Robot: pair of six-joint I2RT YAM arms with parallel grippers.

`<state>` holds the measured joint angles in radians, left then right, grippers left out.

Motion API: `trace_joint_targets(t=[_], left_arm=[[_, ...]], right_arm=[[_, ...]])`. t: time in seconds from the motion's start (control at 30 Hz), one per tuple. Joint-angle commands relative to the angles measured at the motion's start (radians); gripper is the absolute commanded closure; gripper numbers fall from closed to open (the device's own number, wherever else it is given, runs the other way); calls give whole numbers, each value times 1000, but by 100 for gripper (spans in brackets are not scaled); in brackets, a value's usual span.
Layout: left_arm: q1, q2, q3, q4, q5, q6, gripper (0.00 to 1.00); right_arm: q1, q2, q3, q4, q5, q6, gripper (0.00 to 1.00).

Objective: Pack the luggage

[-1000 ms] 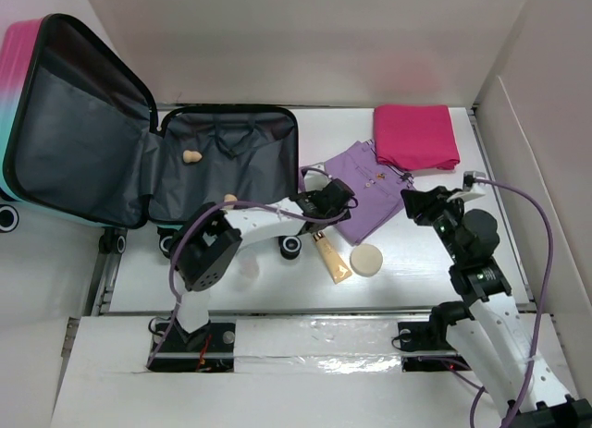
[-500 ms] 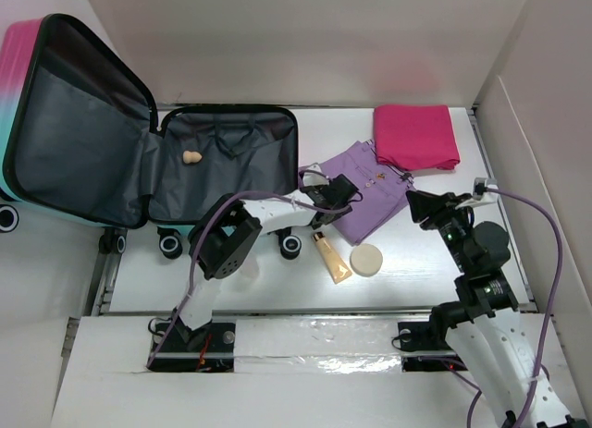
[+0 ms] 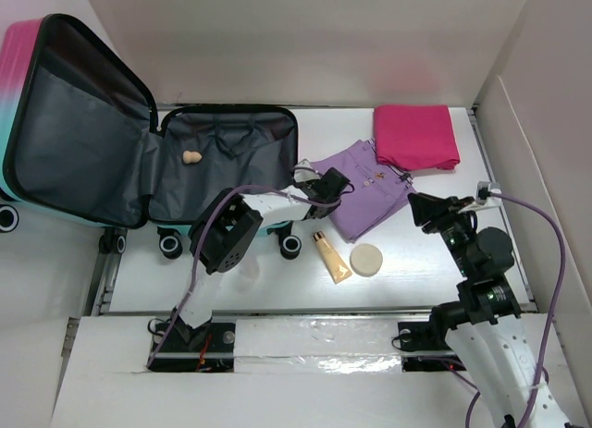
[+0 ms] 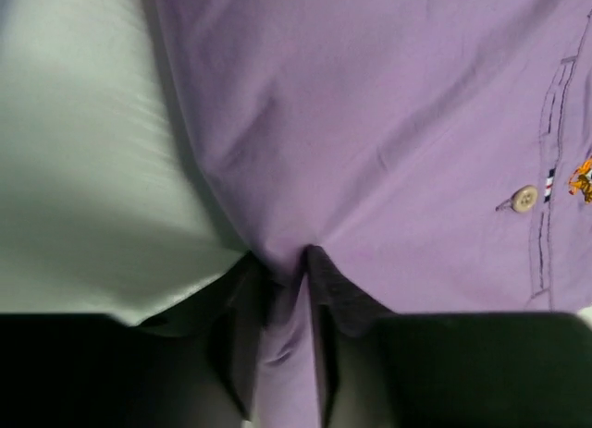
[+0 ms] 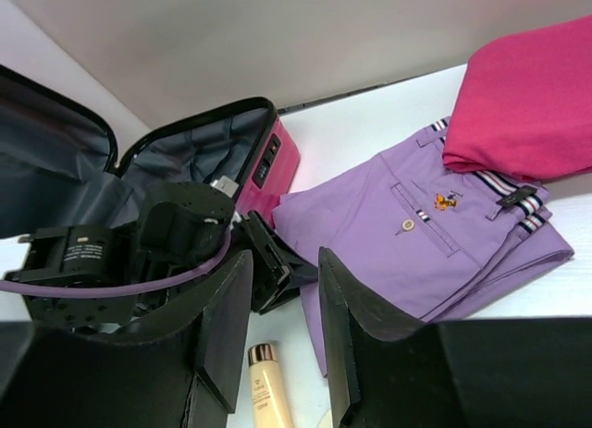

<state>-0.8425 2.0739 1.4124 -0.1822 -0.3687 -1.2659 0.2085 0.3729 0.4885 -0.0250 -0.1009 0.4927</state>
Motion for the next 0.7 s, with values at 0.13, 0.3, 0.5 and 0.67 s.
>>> trace_joint_targets(t=[0.13,0.3,0.5,0.67], left_arm=[[8,66,-78,44,-73,49,100],[-10,-30,-142,154,-108,190,100],[-69,-248,-141,175,-135,469,100],[-47,-445,-176,251,-81,623,100]], right_arm=[[-11,0,-8,14,-11,-8,64],[-11,12,-11,45,-16,-11,66],[-11,14,-11,45,3,-13,66],[-11,9,-18,50,24,-14,65]])
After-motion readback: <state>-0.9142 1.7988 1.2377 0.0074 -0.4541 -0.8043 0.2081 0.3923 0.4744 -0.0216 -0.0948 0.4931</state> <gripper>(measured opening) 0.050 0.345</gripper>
